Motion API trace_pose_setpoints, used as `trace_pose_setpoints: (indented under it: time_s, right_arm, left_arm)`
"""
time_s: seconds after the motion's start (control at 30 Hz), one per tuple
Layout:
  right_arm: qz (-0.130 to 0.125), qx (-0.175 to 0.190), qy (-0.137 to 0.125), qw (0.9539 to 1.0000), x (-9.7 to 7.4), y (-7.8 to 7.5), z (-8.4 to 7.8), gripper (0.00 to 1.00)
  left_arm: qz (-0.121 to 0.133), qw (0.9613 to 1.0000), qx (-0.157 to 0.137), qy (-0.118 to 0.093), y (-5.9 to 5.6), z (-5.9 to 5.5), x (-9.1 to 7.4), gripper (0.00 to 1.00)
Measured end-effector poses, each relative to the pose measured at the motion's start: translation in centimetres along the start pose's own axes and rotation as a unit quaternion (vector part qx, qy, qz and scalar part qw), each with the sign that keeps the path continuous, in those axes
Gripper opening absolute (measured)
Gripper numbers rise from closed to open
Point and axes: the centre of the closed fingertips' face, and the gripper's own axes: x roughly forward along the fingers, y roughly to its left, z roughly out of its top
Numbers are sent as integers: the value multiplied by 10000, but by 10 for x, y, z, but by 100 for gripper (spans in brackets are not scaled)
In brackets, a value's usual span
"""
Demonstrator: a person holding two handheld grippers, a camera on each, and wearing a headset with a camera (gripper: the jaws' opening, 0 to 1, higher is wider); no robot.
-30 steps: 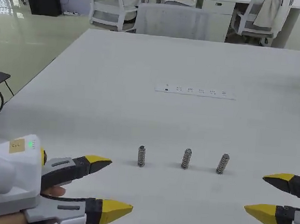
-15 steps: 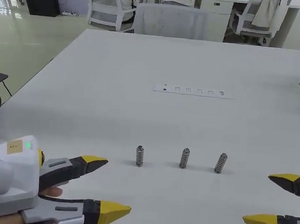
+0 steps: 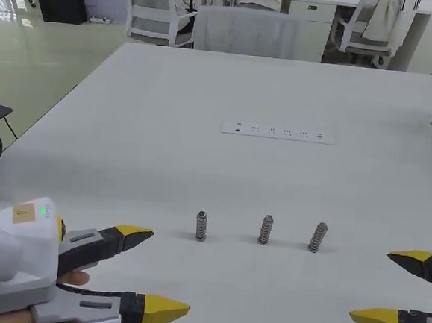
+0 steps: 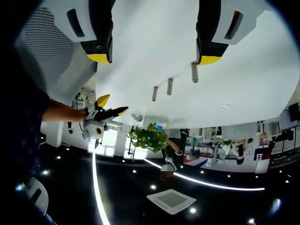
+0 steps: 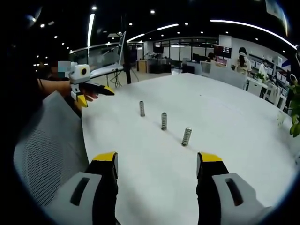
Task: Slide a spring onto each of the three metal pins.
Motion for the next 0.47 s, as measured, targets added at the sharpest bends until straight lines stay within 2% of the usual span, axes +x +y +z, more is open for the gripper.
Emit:
trace_pose_setpoints:
  time_s: [0.47]
  right_arm:
    - [-80, 50, -17, 10000, -1, -3, -2, 67]
  left_arm:
    - [-5, 10000, -9, 35, -1, 0, 1, 71]
